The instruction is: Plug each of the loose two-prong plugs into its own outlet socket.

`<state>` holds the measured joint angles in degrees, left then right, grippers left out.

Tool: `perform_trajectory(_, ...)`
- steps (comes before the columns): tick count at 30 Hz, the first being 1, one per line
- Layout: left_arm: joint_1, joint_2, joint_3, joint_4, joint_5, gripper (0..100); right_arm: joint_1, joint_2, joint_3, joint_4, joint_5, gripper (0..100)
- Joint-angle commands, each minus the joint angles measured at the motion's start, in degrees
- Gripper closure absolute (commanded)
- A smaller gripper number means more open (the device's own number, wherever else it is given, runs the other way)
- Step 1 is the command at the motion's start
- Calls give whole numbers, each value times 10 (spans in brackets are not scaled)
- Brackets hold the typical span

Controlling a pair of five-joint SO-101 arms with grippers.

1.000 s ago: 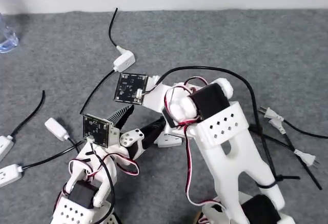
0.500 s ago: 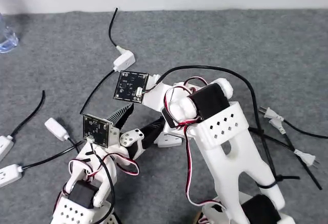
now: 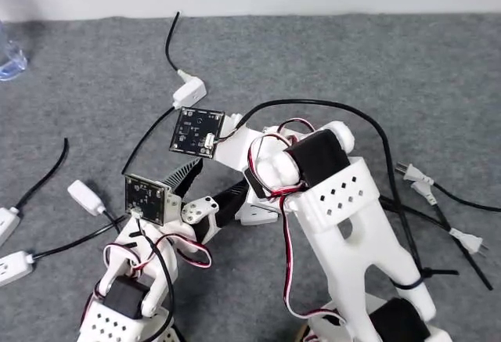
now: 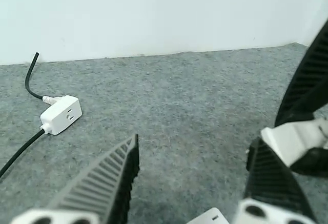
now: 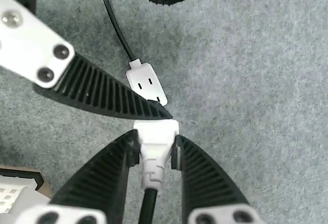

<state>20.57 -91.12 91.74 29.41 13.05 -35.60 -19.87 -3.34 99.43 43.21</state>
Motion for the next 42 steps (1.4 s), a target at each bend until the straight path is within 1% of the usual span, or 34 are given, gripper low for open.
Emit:
perform_trajectory(1, 3, 3, -1, 2, -6, 673, -29, -22, -63, -13, -8, 991)
perform_trajectory(12, 2, 4, -1, 3, -6, 673, -30, -15, -67, -13, -7, 991)
perform_trajectory(15, -14, 0, -2, 3, -6, 673, -17, -15, -65, -10, 0, 991)
perform_trajectory(19, -80, 0, 0, 4, -5, 673, 22, -15, -40, -10, 25, 991)
perform_trajectory(23, -170, -1, 24, 53, -14, 672, 48, -15, 40, -45, 50, 991)
perform_trajectory(26, -241, -1, 46, 70, -81, 672, 53, -15, 112, -100, 77, 991)
perform_trajectory(29, -278, -1, 51, 80, -127, 672, 53, -15, 171, -150, 123, 991)
perform_trajectory(31, -276, -1, 51, 98, -136, 672, 58, -15, 200, -171, 161, 991)
perform_trajectory(33, -254, -1, 51, 109, -149, 672, 63, -3, 223, -180, 208, 991)
perform_trajectory(35, -233, 0, 51, 120, -178, 672, 68, 23, 236, -180, 247, 991)
perform_trajectory(38, -222, 0, 51, 133, -214, 672, 77, 72, 234, -183, 281, 991)
perform_trajectory(42, -221, 0, 51, 132, -221, 672, 80, 124, 220, -204, 316, 991)
